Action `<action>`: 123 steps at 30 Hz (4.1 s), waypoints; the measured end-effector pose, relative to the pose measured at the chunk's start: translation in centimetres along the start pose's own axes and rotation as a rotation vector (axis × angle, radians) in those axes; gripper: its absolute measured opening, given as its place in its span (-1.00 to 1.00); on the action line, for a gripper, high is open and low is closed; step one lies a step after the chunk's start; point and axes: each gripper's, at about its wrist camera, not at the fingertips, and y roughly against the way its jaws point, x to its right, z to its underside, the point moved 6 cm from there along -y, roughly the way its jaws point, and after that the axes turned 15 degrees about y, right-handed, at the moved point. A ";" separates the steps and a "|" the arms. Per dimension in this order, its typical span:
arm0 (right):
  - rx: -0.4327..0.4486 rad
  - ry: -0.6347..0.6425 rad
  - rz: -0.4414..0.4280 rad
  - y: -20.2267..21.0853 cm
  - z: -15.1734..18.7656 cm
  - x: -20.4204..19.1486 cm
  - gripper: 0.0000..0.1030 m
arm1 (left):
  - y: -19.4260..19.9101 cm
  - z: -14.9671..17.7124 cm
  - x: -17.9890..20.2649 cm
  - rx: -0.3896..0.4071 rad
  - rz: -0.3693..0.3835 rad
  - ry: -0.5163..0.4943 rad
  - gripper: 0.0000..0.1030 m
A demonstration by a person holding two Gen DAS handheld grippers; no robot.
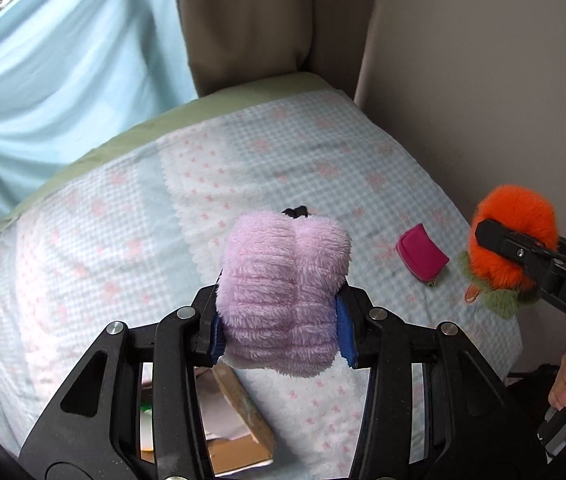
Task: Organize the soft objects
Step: 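Carry pink roll and orange pompom over the box and release both inside, then lift both tools from the box toward the black scrunchie and magenta pouch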
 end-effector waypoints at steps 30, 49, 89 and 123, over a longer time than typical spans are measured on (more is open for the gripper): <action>-0.222 0.471 -0.145 -5.5 7.1 -31.7 -0.37 | 11.5 17.0 -32.3 0.017 -0.232 0.433 -0.23; -0.513 0.231 -0.071 -17.4 14.4 -31.2 -0.37 | -0.5 21.1 -38.7 -0.300 -0.165 0.343 -0.23; -0.407 0.239 -0.086 -13.5 13.8 -31.0 1.00 | 3.0 23.7 -36.1 -0.240 -0.189 0.261 0.99; 0.024 0.195 0.194 9.4 4.6 -7.8 1.00 | 14.5 11.4 -17.0 0.133 -0.114 0.194 1.00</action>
